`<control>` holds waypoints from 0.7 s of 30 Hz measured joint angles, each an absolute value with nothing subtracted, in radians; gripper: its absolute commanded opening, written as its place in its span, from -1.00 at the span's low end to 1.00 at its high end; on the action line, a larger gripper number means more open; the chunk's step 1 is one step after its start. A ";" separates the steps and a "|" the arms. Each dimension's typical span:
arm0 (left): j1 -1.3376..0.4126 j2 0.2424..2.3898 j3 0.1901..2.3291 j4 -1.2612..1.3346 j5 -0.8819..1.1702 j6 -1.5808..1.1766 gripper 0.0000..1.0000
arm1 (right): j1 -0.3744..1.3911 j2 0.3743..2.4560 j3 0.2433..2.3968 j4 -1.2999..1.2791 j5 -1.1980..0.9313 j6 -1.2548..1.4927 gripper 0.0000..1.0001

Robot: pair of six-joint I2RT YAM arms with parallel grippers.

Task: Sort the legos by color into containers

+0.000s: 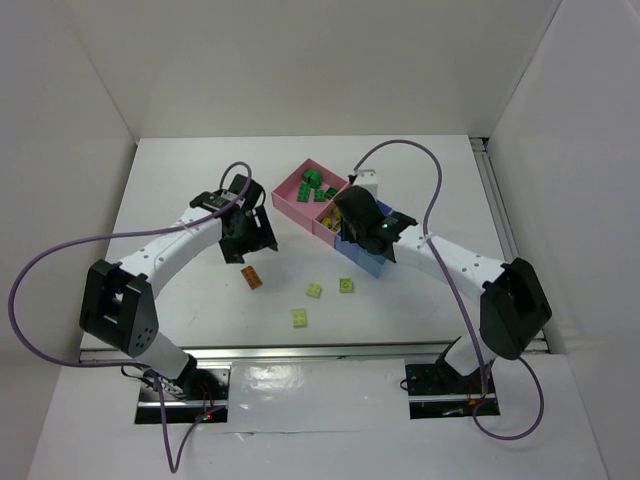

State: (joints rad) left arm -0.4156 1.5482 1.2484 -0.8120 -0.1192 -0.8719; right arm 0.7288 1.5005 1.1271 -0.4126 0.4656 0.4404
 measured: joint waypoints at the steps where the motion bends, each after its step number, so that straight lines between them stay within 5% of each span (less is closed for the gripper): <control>1: -0.416 1.545 1.222 -0.814 -0.111 -0.875 0.74 | 0.708 1.517 1.132 -0.404 0.471 0.441 -0.19; 2: -0.416 1.542 1.200 -0.815 -0.105 -0.879 0.74 | 0.691 1.531 1.134 -0.398 0.474 0.442 -0.19; 7: -0.416 1.535 1.156 -0.817 -0.100 -0.895 0.81 | 0.627 1.616 1.152 -0.376 0.462 0.454 0.57; 13: -0.415 1.524 1.157 -0.820 -0.112 -0.895 0.81 | 0.645 1.638 1.174 -0.366 0.466 0.443 0.60; 21: -0.377 1.525 1.194 -0.838 -0.146 -0.894 0.81 | 0.838 1.408 1.002 -0.397 0.443 0.533 0.57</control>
